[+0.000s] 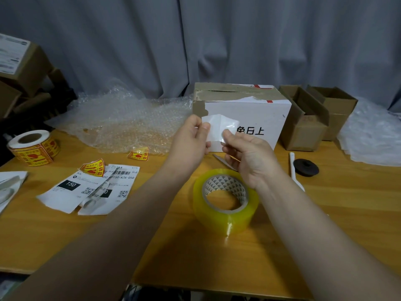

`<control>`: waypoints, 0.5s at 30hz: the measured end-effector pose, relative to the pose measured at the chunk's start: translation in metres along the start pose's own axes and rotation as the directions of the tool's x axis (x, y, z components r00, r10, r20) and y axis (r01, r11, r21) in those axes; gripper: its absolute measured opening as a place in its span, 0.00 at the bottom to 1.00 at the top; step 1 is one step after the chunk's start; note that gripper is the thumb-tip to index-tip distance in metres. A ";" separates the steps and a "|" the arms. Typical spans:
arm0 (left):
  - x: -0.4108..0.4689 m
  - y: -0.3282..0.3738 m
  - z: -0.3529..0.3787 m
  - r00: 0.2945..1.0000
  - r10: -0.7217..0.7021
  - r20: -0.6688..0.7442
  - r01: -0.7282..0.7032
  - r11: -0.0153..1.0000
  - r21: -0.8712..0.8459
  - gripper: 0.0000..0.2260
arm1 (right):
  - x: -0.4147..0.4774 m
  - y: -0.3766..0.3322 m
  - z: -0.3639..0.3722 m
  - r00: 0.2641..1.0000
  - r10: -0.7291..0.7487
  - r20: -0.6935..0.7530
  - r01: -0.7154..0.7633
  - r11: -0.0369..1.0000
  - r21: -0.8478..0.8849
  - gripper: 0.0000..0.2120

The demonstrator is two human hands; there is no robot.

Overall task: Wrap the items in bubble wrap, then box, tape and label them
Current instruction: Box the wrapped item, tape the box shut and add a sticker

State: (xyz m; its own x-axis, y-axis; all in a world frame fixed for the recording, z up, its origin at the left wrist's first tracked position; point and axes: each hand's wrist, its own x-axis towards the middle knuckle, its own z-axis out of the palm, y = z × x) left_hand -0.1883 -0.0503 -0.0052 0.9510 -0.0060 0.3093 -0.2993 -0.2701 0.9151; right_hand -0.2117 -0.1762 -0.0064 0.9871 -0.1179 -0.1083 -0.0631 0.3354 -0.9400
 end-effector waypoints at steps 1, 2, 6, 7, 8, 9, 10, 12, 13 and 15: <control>0.001 0.001 -0.002 1.000 0.008 0.018 -0.008 1.000 -0.002 0.08 | 0.000 -0.003 -0.002 1.000 0.009 -0.009 -0.009 1.000 -0.007 0.06; 0.001 0.001 -0.005 0.999 0.010 0.047 -0.009 1.000 -0.021 0.09 | 0.000 -0.007 -0.004 1.000 0.017 -0.008 -0.017 1.000 -0.025 0.05; 0.007 0.000 -0.013 0.992 -0.029 0.126 0.036 0.998 -0.054 0.08 | 0.001 -0.016 -0.006 0.999 0.037 -0.004 -0.037 0.994 -0.103 0.05; 0.009 -0.001 -0.013 0.991 -0.031 0.128 0.033 0.999 -0.018 0.08 | 0.001 -0.017 -0.006 0.999 0.039 -0.012 -0.040 0.993 -0.112 0.05; 0.011 -0.001 -0.014 0.991 -0.028 0.129 0.026 1.000 0.016 0.09 | 0.001 -0.019 -0.005 0.999 0.037 -0.021 -0.039 0.991 -0.125 0.05; 0.012 -0.002 -0.015 0.991 -0.021 0.133 0.016 0.999 0.033 0.09 | 0.001 -0.021 -0.005 0.999 0.027 -0.029 -0.031 0.989 -0.146 0.05; 0.014 -0.002 -0.017 0.989 -0.013 0.145 0.007 0.999 0.046 0.09 | 0.002 -0.022 -0.006 0.999 0.011 -0.036 -0.017 0.983 -0.183 0.05; 0.016 -0.003 -0.022 0.981 -0.007 0.191 -0.012 0.995 0.102 0.09 | 0.003 -0.025 -0.010 0.999 -0.029 -0.038 0.017 0.956 -0.293 0.06; 0.017 -0.004 -0.025 0.975 -0.009 0.220 -0.020 0.991 0.129 0.09 | 0.004 -0.027 -0.012 0.999 -0.038 -0.028 0.026 0.937 -0.347 0.06; 0.018 -0.006 -0.029 0.965 -0.016 0.264 -0.029 0.985 0.167 0.10 | 0.005 -0.029 -0.016 0.999 -0.037 -0.005 0.032 0.905 -0.425 0.07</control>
State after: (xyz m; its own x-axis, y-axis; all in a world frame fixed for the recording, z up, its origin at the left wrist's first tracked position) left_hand -0.1720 -0.0209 0.0027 0.9427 -0.2551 0.2151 -0.3095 -0.4270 0.8496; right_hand -0.2076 -0.2011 0.0155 0.9880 -0.1351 -0.0749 -0.0884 -0.0971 -0.9913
